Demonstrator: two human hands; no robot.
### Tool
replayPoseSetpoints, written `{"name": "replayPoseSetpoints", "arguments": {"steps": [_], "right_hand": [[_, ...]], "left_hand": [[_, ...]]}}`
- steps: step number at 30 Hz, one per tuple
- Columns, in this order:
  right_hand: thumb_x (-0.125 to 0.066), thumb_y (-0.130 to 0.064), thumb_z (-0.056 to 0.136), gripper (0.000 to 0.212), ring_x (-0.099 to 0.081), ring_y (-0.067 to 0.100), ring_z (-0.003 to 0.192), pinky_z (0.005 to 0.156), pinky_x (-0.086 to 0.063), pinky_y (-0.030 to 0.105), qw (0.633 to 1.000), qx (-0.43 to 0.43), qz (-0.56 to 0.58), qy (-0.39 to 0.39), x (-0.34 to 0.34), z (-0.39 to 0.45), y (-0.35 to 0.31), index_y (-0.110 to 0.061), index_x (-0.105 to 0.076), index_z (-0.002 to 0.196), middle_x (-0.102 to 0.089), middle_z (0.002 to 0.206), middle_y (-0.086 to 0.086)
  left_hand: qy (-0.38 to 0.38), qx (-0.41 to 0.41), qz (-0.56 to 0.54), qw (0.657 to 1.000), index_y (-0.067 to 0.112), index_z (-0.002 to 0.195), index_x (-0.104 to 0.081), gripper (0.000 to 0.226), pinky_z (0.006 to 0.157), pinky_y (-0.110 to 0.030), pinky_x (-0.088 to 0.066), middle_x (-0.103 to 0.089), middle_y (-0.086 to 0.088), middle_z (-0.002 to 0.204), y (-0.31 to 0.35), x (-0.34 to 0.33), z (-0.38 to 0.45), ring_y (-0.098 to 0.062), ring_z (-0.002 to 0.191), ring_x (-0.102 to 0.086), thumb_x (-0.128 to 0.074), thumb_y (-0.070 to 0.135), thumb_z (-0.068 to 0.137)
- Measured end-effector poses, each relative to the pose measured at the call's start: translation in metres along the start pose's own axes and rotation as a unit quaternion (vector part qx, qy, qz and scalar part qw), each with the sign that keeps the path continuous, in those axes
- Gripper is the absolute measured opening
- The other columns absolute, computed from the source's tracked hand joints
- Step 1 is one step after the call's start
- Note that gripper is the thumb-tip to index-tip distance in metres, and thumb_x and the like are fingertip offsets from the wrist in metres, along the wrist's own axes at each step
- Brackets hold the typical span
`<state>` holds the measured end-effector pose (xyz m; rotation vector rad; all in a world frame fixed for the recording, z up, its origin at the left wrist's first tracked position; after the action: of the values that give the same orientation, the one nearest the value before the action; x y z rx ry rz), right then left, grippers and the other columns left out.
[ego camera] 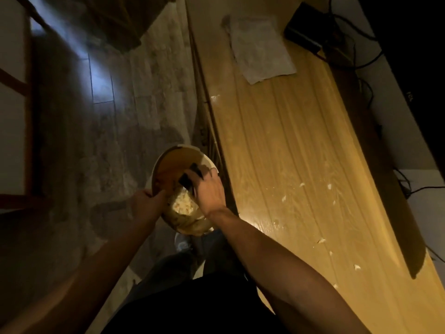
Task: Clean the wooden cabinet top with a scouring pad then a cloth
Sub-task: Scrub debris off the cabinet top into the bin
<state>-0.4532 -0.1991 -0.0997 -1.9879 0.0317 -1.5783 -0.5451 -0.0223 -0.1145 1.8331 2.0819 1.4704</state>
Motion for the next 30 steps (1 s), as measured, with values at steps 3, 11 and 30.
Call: {"name": "replayPoseSetpoints", "arguments": {"steps": [3,11,30], "right_hand": [[-0.056,-0.013,0.096,0.052,-0.044,0.031,0.11,0.089,-0.047,0.042,0.999,-0.036,0.002,0.012,0.012,-0.009,0.012,-0.029,-0.05,0.145,-0.048,0.134,0.01],[-0.049,-0.022,0.105,0.035,-0.046,0.029,0.11,0.092,-0.044,0.039,0.963,-0.205,0.035,0.169,0.113,-0.07,0.106,-0.024,-0.06,0.138,-0.054,0.129,0.011],[-0.032,-0.029,0.11,0.038,-0.057,0.034,0.124,0.107,-0.044,0.044,0.868,-0.445,0.067,0.209,0.238,-0.207,0.458,-0.022,-0.05,0.143,-0.058,0.138,0.015]], "left_hand": [[-0.016,0.005,-0.01,1.0,0.01,0.078,-0.056,0.025,0.053,-0.03,-0.042,-0.062,-0.013,0.077,-0.009,0.002,0.0,-0.029,0.074,-0.062,-0.076,0.024,0.081],[-0.091,0.009,0.02,0.996,-0.006,0.112,-0.063,0.042,0.088,-0.054,-0.054,-0.066,-0.027,0.11,-0.032,-0.024,-0.007,-0.042,0.105,-0.064,-0.073,0.027,0.088],[-0.009,0.066,0.074,0.995,0.002,0.102,-0.065,0.049,0.065,-0.03,-0.049,-0.062,-0.018,0.102,-0.073,-0.028,-0.034,-0.026,0.09,-0.055,-0.077,0.044,0.078]]}}
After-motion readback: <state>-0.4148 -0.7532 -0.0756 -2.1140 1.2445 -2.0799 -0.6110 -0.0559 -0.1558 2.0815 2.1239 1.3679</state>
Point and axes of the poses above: each hand's wrist, its own z-axis towards the middle knuckle, its own x-axis out of the back of the hand, y = z × x, the point moved 10 cm from there along z, towards the middle knuckle
